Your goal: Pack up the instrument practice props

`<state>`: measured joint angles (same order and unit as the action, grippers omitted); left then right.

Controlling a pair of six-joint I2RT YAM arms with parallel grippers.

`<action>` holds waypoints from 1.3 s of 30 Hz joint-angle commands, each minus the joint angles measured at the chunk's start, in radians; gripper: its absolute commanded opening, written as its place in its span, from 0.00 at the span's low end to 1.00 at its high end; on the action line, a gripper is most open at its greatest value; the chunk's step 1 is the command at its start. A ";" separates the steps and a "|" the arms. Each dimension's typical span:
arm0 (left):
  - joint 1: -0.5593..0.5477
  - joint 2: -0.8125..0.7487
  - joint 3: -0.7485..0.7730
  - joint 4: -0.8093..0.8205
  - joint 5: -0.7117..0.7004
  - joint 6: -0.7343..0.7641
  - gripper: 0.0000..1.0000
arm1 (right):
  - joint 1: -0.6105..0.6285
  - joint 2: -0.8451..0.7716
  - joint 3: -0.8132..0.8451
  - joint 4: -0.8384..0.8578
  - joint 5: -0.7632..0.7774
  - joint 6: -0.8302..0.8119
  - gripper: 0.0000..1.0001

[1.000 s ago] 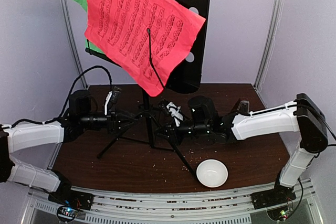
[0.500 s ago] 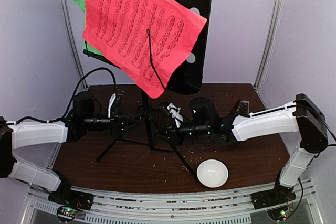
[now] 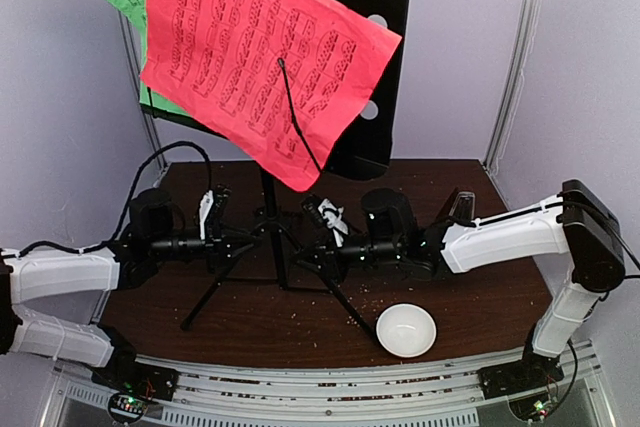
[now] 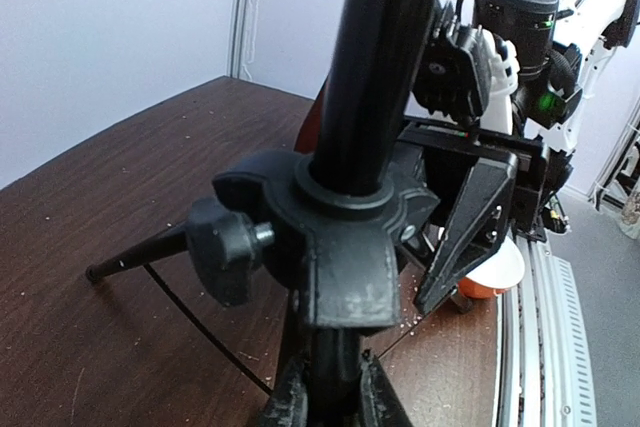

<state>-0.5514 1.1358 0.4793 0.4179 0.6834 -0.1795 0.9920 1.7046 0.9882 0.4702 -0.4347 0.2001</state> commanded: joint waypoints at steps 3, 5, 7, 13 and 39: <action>0.013 -0.084 -0.056 -0.018 -0.206 0.008 0.00 | -0.010 -0.050 -0.035 0.059 0.048 -0.002 0.41; 0.012 -0.100 -0.063 -0.018 -0.233 0.011 0.00 | -0.014 -0.063 -0.054 0.077 0.069 0.006 0.52; 0.012 -0.107 -0.068 -0.019 -0.258 0.011 0.00 | -0.017 -0.080 -0.077 0.103 0.094 0.015 0.64; 0.012 -0.105 -0.060 -0.022 -0.381 -0.015 0.00 | -0.033 -0.162 -0.180 0.196 0.206 0.042 0.79; -0.018 0.247 0.096 0.314 -0.433 -0.217 0.00 | -0.045 -0.458 -0.435 0.234 0.464 0.164 0.84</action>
<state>-0.5629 1.3476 0.5411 0.6731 0.3450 -0.3130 0.9512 1.2739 0.5728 0.7078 -0.0177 0.3340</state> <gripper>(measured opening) 0.136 0.838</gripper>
